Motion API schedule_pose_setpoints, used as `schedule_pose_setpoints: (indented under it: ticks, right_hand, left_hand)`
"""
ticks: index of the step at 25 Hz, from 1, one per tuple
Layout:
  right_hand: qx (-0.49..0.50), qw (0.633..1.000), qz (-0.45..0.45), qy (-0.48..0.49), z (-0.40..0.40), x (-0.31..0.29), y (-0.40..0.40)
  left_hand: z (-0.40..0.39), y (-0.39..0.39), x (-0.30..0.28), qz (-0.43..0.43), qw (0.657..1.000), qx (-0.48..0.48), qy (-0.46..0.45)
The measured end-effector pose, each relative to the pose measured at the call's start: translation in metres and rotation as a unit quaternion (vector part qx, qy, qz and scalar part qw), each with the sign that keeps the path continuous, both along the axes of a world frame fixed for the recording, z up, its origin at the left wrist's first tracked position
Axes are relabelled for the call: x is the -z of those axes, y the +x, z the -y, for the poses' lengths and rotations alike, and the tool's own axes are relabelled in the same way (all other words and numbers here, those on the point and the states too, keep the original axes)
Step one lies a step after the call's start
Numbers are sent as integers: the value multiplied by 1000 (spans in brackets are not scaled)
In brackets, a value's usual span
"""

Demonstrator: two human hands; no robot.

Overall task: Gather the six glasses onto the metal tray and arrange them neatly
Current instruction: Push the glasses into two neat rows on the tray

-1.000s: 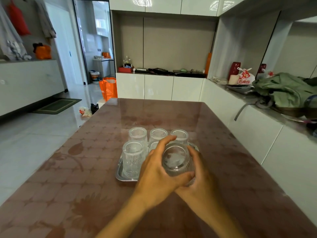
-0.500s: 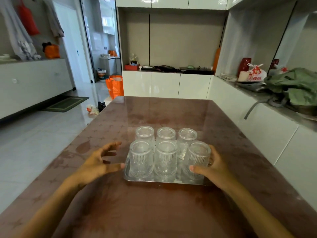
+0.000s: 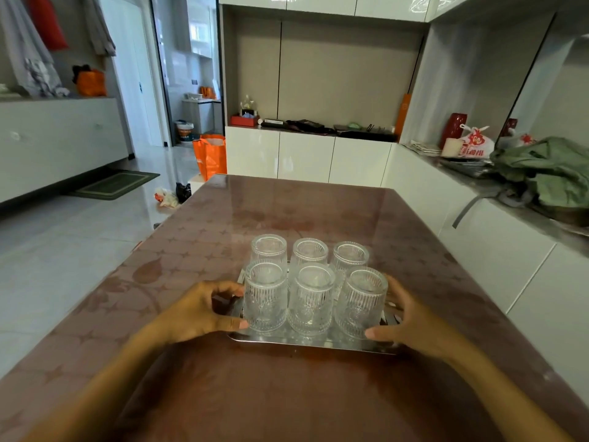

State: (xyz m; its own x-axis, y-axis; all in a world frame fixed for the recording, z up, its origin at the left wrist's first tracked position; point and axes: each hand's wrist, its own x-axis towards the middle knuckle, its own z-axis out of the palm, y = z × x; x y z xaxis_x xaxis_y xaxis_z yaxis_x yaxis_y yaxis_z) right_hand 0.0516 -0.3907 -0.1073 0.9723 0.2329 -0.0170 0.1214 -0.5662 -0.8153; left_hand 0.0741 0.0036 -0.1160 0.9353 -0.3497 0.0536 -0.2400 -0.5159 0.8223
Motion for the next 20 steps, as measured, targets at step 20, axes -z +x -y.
schedule_pose_setpoints:
  ticks: [20]
  right_hand:
    - [-89,980,-53,-168,12,5,61]
  left_hand:
    - [-6,69,2,-71,979,44,186]
